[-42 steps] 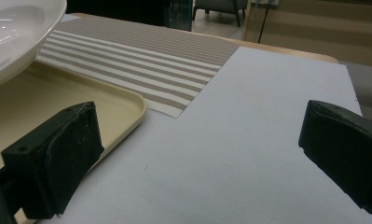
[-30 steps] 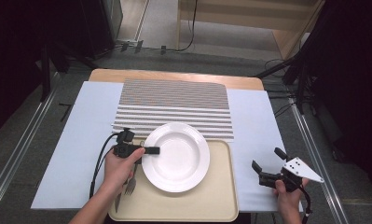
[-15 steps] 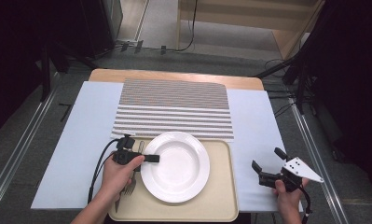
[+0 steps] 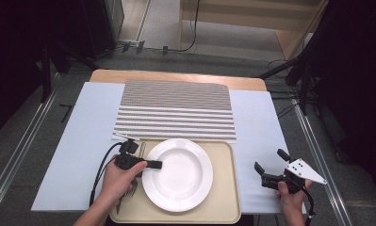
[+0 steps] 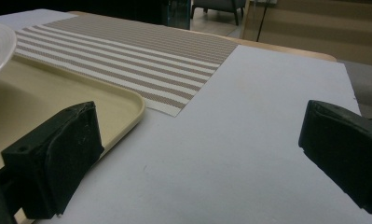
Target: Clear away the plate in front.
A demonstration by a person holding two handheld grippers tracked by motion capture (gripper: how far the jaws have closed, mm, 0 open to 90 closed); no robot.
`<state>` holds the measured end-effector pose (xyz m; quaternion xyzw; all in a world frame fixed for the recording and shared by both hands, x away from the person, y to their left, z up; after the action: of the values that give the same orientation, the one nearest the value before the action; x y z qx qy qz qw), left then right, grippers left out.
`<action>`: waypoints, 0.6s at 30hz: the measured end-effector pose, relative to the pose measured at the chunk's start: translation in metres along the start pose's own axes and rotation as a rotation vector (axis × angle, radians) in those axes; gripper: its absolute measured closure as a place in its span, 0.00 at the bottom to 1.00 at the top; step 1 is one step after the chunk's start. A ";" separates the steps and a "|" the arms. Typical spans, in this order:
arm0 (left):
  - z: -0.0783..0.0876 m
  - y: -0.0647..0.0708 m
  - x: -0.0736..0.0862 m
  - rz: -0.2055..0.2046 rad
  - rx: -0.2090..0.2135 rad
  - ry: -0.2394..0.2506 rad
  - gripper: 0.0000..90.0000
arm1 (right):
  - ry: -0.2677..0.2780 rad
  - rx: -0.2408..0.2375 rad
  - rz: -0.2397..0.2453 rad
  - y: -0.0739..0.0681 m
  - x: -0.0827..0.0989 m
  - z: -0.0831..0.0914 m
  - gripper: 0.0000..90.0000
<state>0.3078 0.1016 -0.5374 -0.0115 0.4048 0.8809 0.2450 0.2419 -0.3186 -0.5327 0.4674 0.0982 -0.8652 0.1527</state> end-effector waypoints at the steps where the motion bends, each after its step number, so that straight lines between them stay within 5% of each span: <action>1: -0.001 0.000 0.000 -0.009 -0.013 -0.003 0.90 | 0.000 0.000 0.000 0.000 0.000 0.000 0.00; 11: 0.001 -0.004 -0.001 -0.066 -0.141 0.016 0.79 | 0.000 -0.002 -0.002 0.000 0.000 0.000 0.00; 14: 0.007 -0.006 -0.002 -0.076 -0.186 0.044 0.69 | 0.001 -0.001 0.001 0.000 0.000 0.000 0.00; 18: 0.017 -0.007 -0.002 -0.091 -0.179 0.090 0.66 | 0.001 0.000 0.001 0.000 0.000 0.000 0.00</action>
<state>0.3153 0.1172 -0.5301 -0.0910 0.3341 0.9001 0.2643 0.2422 -0.3186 -0.5328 0.4678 0.0980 -0.8650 0.1528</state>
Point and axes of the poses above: each handheld gripper's, and its own axes: z roughly backward along the jaws, x roughly out of its underside, y roughly to its right, the point moved 6 cm from there along -z, roughly forward along the jaws, and after that the axes turned 14 degrees about -y, right-handed, at the moved point
